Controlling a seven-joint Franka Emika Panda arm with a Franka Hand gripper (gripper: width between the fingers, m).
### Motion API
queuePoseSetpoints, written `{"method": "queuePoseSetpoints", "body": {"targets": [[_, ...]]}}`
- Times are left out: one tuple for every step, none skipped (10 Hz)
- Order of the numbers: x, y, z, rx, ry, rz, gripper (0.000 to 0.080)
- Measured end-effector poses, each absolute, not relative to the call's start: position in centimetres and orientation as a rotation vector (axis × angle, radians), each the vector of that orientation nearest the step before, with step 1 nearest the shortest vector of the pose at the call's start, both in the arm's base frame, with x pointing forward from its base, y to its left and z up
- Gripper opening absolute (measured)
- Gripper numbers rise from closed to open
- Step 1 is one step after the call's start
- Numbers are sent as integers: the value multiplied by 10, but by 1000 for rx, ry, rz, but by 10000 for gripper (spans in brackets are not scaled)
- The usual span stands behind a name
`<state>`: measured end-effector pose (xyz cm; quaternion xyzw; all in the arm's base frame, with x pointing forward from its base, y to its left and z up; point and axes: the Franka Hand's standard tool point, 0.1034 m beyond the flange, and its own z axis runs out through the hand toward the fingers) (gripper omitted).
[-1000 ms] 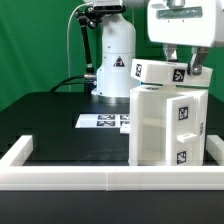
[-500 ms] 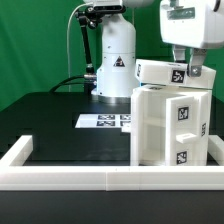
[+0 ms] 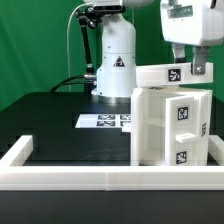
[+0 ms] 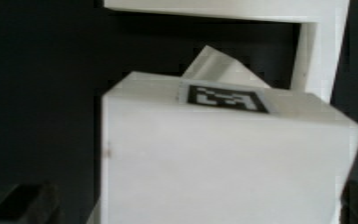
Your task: Assemble cabinet
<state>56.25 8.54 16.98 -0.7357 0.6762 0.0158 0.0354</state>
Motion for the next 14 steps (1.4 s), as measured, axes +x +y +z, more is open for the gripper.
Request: {"method": "queuePoseSetpoints", "body": {"targets": [[561,85,177,-2271,2051,45,798],[560,85,184,-2278,2033,46,796],[559,85,191,-2281,2021,49,796],[559,86,195,-2274,2020,45,796],[559,87,193,-2309,1982,44,796],[559,87,192,-2311,1982,45,796],[560,87,191,-2370,1909,36,796],[562,86,188,-2492,1747,19,796],[565,86,189,-2608,1562,-1,796],[570,87,189,-2726,1344,-27,796],[573,87,190,-2815,1151,-38,796],[574,88,193,-2867,1021,-34,796],[574,89,194,-2890,955,-32,796],[574,89,193,-2930,831,-39,796]]}}
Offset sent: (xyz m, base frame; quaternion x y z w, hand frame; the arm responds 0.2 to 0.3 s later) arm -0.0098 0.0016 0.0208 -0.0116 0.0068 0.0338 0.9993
